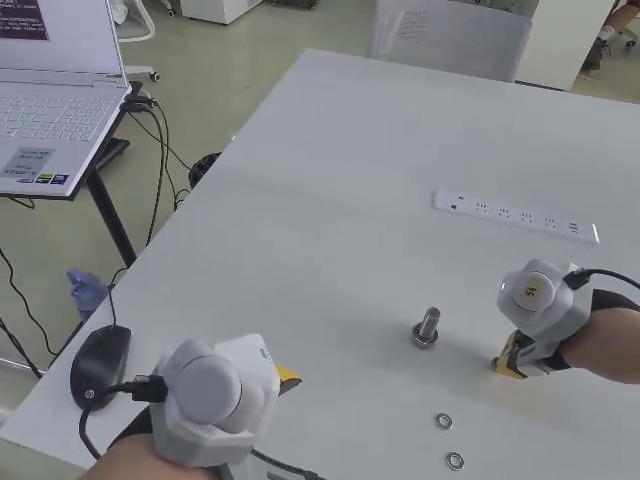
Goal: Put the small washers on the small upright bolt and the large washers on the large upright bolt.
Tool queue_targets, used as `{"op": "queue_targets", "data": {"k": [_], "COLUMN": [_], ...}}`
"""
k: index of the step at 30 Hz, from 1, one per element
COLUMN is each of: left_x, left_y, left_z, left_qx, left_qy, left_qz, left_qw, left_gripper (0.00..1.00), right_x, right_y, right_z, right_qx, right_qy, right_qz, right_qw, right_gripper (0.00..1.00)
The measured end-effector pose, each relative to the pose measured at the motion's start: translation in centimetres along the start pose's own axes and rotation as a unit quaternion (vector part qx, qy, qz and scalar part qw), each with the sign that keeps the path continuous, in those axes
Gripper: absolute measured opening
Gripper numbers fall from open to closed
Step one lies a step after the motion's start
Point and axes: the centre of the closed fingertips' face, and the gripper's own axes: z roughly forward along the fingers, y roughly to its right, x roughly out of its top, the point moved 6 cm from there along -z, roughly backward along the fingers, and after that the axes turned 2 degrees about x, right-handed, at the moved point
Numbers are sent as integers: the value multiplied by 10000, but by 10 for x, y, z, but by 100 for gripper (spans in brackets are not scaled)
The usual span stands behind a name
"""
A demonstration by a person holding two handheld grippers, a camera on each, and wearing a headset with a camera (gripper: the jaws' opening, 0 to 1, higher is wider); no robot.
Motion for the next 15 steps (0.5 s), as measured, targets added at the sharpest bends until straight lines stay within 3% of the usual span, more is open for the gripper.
{"op": "queue_targets", "data": {"k": [10, 15], "left_x": [-4, -4], "left_y": [4, 4], "left_z": [1, -1], "left_qx": [-45, -30], "left_qy": [-54, -25], "left_qz": [5, -21], "left_qw": [10000, 10000], "left_gripper": [83, 83], "right_x": [1, 2], "right_y": [0, -2], "right_z": [2, 2], "right_qx": [-34, 24], "right_qy": [37, 86], "right_qz": [-101, -97], "right_qw": [9999, 9999], "right_gripper": [14, 23]}}
